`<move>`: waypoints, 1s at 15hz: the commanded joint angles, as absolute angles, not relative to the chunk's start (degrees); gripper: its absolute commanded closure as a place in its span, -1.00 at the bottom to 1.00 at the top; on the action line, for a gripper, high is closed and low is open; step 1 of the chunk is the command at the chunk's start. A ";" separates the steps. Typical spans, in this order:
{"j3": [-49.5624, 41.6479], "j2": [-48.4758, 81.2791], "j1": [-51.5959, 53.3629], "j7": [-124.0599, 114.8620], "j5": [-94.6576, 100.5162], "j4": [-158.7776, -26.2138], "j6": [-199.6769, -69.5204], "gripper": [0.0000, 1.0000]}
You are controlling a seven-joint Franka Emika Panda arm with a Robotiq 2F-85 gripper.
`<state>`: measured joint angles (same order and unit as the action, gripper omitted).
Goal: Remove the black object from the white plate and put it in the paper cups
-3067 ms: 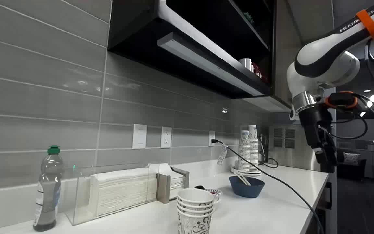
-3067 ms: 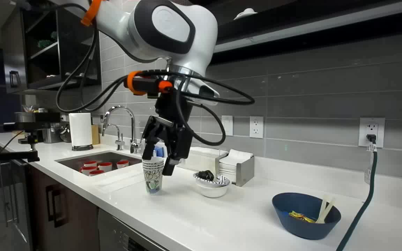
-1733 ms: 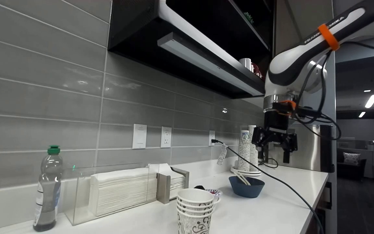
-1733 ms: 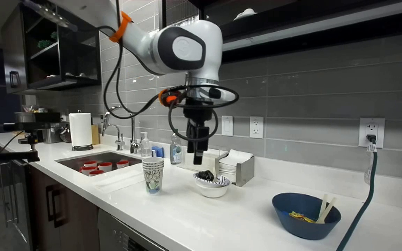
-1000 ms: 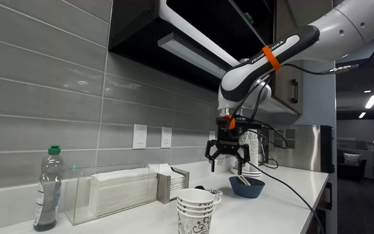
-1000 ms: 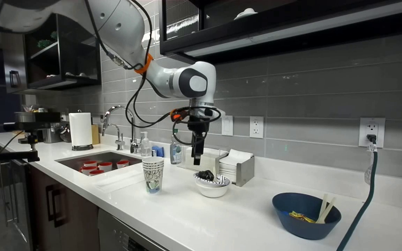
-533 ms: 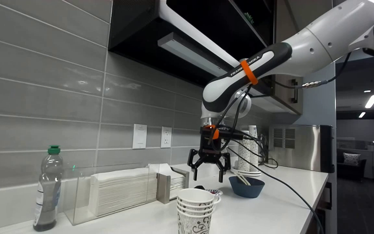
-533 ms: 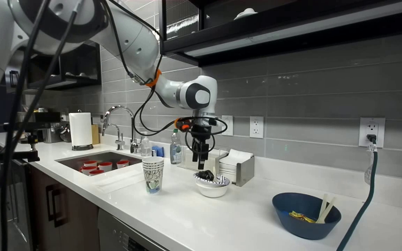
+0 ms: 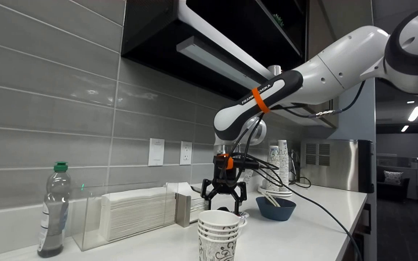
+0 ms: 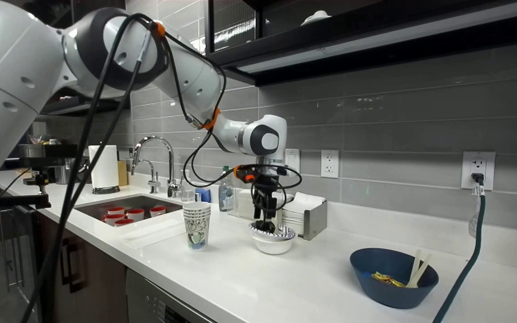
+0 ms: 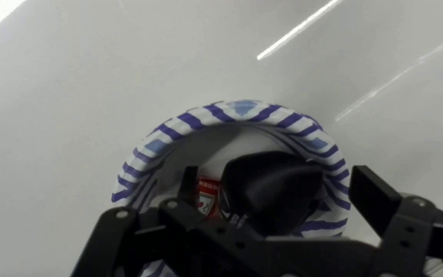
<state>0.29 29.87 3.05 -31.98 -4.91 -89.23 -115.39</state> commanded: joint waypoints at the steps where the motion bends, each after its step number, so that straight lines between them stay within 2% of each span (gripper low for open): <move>1: -1.21 33.41 4.33 -31.84 -4.56 -83.79 -113.27 -1.00; 2: -1.39 33.75 4.34 -31.86 -4.62 -83.38 -113.13 -1.00; 3: -1.44 33.83 4.24 -31.56 -4.76 -83.29 -112.94 -0.50; 4: -1.68 33.88 4.32 -31.66 -4.47 -83.34 -112.96 -0.47; 12: -2.86 31.52 3.59 -31.86 -5.35 -85.46 -112.94 0.67; 14: -2.94 30.42 3.44 -32.08 -5.73 -85.95 -113.16 0.87; 15: -3.16 29.35 3.40 -32.46 -5.72 -86.46 -113.61 0.86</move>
